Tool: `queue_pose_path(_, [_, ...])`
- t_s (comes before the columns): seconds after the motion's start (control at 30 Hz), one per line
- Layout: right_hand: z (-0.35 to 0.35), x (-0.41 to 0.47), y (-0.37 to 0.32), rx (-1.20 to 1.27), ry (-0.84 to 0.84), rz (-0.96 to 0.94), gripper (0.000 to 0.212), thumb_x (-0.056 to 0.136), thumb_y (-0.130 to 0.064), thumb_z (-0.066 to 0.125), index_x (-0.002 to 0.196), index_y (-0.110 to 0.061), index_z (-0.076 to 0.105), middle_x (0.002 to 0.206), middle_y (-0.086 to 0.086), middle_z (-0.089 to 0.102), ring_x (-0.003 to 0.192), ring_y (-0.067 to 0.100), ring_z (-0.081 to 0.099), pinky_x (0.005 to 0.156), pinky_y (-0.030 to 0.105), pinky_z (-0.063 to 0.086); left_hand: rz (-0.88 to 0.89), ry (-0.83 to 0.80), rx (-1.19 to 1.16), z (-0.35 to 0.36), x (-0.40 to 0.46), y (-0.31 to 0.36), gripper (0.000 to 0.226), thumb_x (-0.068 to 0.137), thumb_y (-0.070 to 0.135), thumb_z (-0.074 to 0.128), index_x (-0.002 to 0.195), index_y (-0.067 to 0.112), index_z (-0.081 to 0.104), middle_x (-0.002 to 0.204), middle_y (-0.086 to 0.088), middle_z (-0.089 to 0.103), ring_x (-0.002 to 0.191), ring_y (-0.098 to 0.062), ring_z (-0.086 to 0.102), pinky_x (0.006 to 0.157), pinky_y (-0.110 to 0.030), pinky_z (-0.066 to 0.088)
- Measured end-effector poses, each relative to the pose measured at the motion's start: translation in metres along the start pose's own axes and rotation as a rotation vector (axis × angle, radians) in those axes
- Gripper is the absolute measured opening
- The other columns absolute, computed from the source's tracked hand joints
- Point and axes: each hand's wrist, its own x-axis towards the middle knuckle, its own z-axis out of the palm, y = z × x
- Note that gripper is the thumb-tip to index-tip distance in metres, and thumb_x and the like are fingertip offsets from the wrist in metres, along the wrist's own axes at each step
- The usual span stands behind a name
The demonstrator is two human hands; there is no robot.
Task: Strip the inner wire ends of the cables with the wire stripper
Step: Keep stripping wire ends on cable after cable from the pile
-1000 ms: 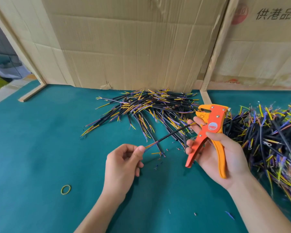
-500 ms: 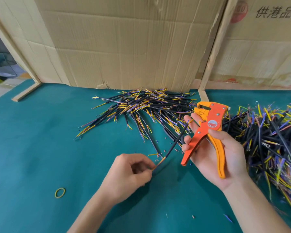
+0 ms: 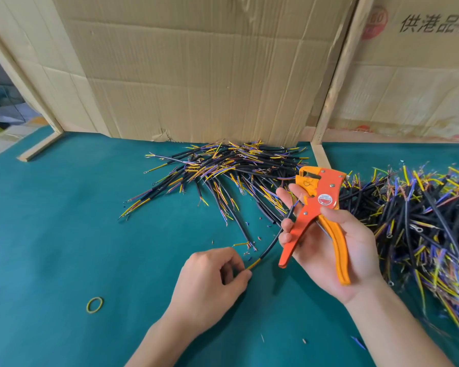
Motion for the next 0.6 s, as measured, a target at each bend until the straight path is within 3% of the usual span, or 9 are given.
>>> queue_pose_path(0.13, [-0.0011, 0.0002, -0.0027, -0.062, 0.047, -0.014, 0.074, 0.073, -0.026, 0.079, 0.142, -0.008, 0.057, 0.149, 0.015, 0.054, 0.086, 0.029, 0.066, 0.076, 0.039, 0.054, -0.023, 0.062, -0.042, -0.0004, 0.0012, -0.0008, 0.022, 0.08, 0.021, 0.081, 0.07, 0.026, 0.061, 0.056, 0.014, 0.054, 0.052, -0.007, 0.046, 0.053, -0.018, 0.038])
queue_pose_path(0.3, [0.0002, -0.0006, -0.0031, -0.088, 0.093, -0.014, 0.066, 0.079, -0.024, 0.067, 0.142, -0.006, 0.056, 0.146, 0.014, 0.057, 0.085, 0.029, 0.066, 0.074, 0.039, 0.055, -0.024, 0.127, -0.054, -0.0008, 0.0031, -0.0015, 0.025, 0.078, 0.014, 0.081, 0.069, 0.026, 0.061, 0.06, 0.013, 0.054, 0.055, -0.009, 0.047, 0.054, -0.015, 0.036])
queue_pose_path(0.43, [0.0023, -0.0014, -0.0031, -0.09, 0.057, 0.007, 0.077, 0.073, -0.024, 0.079, 0.143, -0.004, 0.054, 0.147, 0.017, 0.056, 0.083, 0.028, 0.063, 0.073, 0.039, 0.053, 0.048, 0.07, -0.006, -0.0005, 0.0006, -0.0006, 0.017, 0.075, 0.023, 0.074, 0.07, 0.026, 0.058, 0.073, 0.011, 0.054, 0.065, -0.013, 0.051, 0.059, -0.023, 0.043])
queue_pose_path(0.6, [0.0011, -0.0029, -0.0038, -0.077, 0.021, 0.015, 0.069, 0.081, -0.025, 0.07, 0.144, -0.003, 0.053, 0.147, 0.017, 0.055, 0.083, 0.027, 0.062, 0.072, 0.038, 0.053, 0.084, -0.006, 0.065, 0.0029, -0.0002, -0.0012, 0.004, 0.077, 0.032, 0.063, 0.079, 0.028, 0.062, 0.072, 0.015, 0.057, 0.063, -0.01, 0.052, 0.062, -0.03, 0.049])
